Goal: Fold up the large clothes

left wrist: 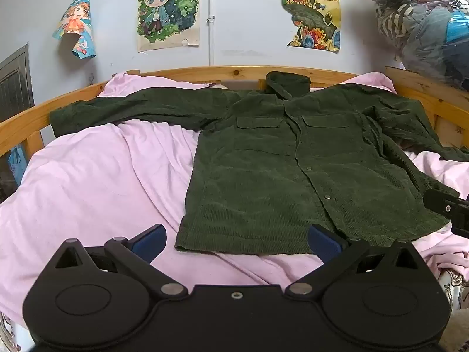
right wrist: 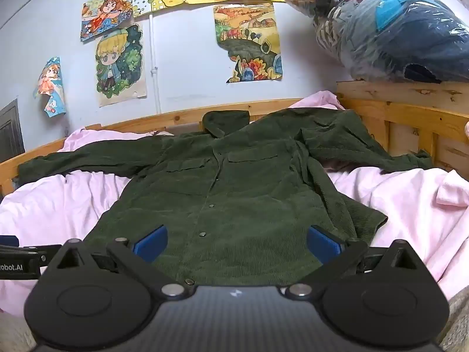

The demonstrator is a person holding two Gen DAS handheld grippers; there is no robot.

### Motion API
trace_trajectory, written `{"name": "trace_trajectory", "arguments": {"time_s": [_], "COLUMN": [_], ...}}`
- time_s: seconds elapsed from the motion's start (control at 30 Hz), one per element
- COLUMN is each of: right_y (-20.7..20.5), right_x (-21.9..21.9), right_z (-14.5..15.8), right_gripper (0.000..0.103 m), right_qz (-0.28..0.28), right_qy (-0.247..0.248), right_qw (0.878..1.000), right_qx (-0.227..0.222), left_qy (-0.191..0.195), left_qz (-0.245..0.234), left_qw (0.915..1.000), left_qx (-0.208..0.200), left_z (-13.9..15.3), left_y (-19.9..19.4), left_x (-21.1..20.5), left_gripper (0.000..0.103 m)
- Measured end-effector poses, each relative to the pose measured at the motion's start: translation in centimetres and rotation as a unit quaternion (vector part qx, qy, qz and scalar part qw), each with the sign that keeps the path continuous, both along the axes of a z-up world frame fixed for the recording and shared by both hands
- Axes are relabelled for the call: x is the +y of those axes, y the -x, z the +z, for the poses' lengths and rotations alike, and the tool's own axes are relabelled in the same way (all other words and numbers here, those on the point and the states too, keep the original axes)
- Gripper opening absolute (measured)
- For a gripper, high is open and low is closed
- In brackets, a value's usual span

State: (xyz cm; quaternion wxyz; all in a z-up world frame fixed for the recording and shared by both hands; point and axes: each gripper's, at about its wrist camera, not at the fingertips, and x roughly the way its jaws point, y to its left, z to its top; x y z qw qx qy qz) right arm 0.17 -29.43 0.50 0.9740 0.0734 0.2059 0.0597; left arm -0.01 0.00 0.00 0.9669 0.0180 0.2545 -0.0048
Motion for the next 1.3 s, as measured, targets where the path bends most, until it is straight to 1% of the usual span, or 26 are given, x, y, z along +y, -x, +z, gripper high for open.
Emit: {"name": "trace_trajectory", "arguments": {"time_s": [0.23,0.27,0.3,1.3], "right_y": [0.08,-0.08,-0.44,-0.15], "right_x": [0.25,0.02,0.35,0.17], "right_z": [0.03,0.08,-0.5,-0.1], "right_gripper": [0.103,0.103,0.103,0.103], "right_qz": [0.002,0.001,0.002,0.004], "right_qy": [0.006,0.001,0.001,-0.002], "right_qw": [1.0,1.0,1.0,1.0], "right_qx": [-0.002,0.003,0.003,0.008], "left_qy": [0.0,0.0,0.0,0.002], "left_qz": [0.0,0.0,0.0,0.0], "left_qw": [1.0,1.0,1.0,1.0], "left_qx": [0.001,0.0,0.0,0.0], "left_z": [0.0,0.0,-0.01,0.01], "left_y": [-0.02,-0.01,-0.02,-0.01], "left_x": [-0.01,-0.01,-0.02,0.01], "left_gripper": [0.102,0.102,0.102,0.102]}}
